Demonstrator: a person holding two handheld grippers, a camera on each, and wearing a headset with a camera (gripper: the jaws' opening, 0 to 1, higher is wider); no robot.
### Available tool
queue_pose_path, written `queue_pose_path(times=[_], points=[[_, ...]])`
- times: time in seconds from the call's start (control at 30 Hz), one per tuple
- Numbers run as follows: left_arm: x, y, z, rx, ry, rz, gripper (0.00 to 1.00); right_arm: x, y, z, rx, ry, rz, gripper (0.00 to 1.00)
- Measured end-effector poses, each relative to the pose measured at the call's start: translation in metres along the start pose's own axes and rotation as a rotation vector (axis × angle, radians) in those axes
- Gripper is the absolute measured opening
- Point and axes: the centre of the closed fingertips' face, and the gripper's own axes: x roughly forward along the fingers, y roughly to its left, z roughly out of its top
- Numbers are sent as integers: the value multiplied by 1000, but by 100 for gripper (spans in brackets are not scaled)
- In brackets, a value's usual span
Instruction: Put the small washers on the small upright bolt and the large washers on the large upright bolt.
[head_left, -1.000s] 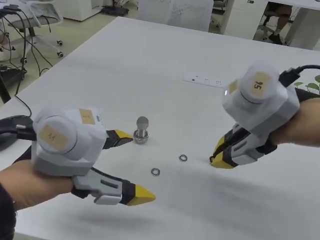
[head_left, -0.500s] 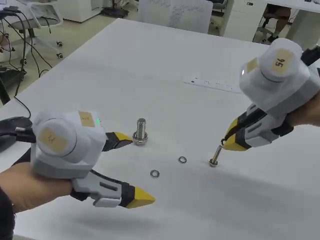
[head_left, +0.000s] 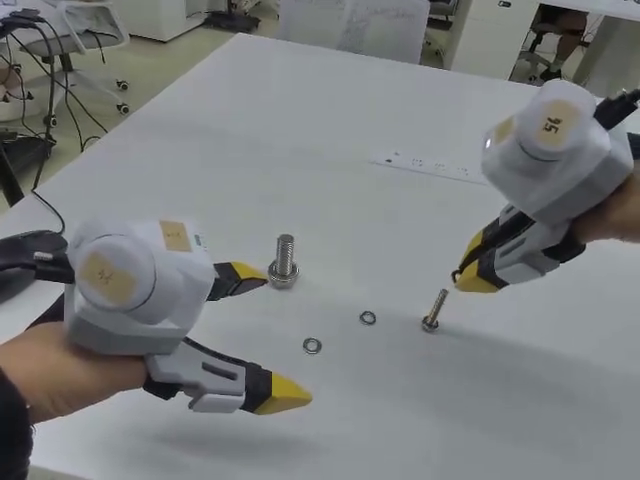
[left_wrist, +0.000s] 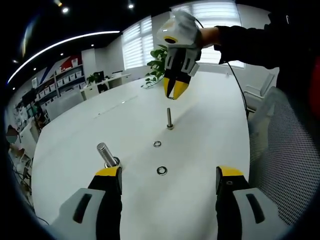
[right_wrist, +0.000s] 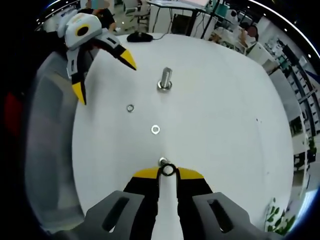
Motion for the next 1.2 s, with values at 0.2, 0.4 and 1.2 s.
queue_pose_path(times=[0.2,0.4,1.2], points=[[1,1,-1,-3,0,2,76,8,-1,0,-13,15,20,13],[2,1,-1,-7,0,3,76,16,-3,-4,-24,39,34,13],[0,2,-3,-15,3,12,76,34,2,-8,-21,70,85,13]])
